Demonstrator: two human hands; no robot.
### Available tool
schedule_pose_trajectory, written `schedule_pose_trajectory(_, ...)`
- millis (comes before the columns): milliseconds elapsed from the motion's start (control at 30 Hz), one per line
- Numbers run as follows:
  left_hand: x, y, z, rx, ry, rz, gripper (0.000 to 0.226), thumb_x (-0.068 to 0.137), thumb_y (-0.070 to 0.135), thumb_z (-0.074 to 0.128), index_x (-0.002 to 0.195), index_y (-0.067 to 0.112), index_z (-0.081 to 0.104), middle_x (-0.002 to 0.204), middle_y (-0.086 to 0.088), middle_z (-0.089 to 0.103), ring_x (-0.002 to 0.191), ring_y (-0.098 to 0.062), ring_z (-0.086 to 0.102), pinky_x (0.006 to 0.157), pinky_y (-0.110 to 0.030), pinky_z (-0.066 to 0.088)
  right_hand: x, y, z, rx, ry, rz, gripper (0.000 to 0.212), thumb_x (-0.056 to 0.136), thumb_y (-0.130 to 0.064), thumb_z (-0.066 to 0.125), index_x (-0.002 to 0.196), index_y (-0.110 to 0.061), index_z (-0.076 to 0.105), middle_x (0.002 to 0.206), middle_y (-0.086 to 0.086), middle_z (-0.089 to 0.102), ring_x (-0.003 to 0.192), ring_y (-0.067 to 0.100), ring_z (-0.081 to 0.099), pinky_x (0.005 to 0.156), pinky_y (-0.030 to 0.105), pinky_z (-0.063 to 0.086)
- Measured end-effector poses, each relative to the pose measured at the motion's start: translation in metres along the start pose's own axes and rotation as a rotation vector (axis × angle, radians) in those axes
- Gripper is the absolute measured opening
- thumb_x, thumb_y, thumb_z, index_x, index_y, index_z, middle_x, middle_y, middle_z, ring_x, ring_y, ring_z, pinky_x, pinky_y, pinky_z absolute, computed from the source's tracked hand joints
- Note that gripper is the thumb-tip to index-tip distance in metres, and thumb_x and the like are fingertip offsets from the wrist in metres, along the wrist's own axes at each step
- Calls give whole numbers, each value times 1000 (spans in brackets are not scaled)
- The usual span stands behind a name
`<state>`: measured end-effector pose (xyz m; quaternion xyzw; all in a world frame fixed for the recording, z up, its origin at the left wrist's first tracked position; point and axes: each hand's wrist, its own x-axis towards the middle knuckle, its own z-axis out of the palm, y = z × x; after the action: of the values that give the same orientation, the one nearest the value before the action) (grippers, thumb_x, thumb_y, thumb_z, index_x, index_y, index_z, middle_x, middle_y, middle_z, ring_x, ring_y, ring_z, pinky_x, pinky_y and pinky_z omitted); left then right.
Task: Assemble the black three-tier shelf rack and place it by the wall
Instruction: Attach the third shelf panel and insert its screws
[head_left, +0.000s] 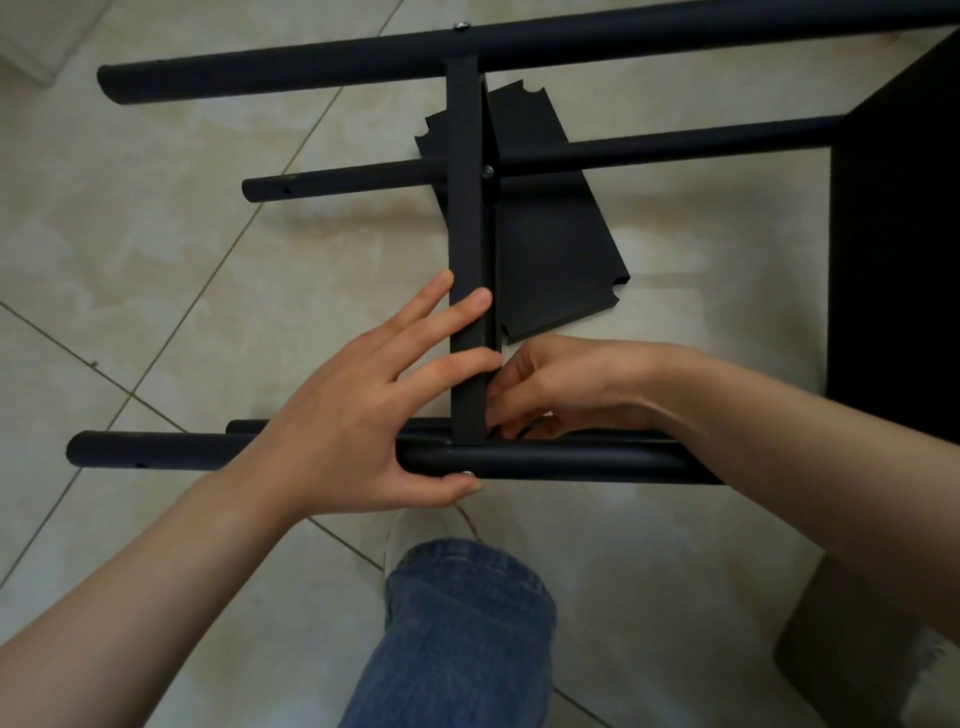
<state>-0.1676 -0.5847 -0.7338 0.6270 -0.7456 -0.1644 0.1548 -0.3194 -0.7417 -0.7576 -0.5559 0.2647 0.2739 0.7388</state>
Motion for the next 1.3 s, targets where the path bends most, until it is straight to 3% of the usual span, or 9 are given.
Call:
schedule_pose_trajectory(400, 0, -1, 1, 0, -8, 2, 75, 80, 61, 70, 139, 17, 54, 167, -6, 24, 157, -28, 12, 113, -44, 39, 0, -1, 2, 20, -16, -11, 9, 92, -10, 66, 85, -10, 73, 76, 1, 69, 72, 8, 62, 68, 19, 48)
schedule_pose_trajectory(667, 0, 0, 1, -11, -7, -7, 75, 80, 59, 69, 140, 16, 56, 167, -6, 24, 157, -28, 11, 112, -42, 40, 2, 0, 4, 15, 13, 1, 12, 92, -12, 66, 83, -8, 72, 74, 0, 70, 75, 11, 60, 81, 27, 47)
schedule_pose_trajectory(933, -1, 0, 0, 7, -10, -9, 81, 81, 59, 69, 147, 17, 50, 168, -5, 22, 157, -26, 10, 112, -38, 38, 2, 3, 5, 15, 15, -31, 11, 92, -13, 65, 86, -8, 74, 77, 1, 71, 72, 9, 63, 68, 19, 49)
schedule_pose_trajectory(1033, -1, 0, 0, 4, -8, -7, 82, 80, 60, 69, 147, 16, 50, 167, -6, 22, 157, -26, 10, 112, -40, 38, 2, 3, 2, 81, -43, -41, 20, 89, -7, 66, 73, -15, 76, 75, 2, 71, 72, 9, 66, 70, 21, 50)
schedule_pose_trajectory(1133, -1, -1, 0, -3, -3, -2, 82, 80, 59, 69, 147, 17, 49, 167, -6, 23, 157, -26, 10, 112, -40, 39, 4, 5, 0, 120, -60, -29, 18, 89, -5, 66, 76, -12, 76, 76, 4, 72, 73, 11, 66, 75, 25, 51)
schedule_pose_trajectory(1300, -2, -1, 1, -3, 1, 7, 82, 81, 59, 70, 148, 18, 49, 168, -6, 22, 157, -26, 10, 112, -44, 41, 5, 5, 1, 101, -37, 1, 15, 91, -9, 67, 77, -9, 73, 71, 1, 71, 64, 8, 62, 65, 19, 50)
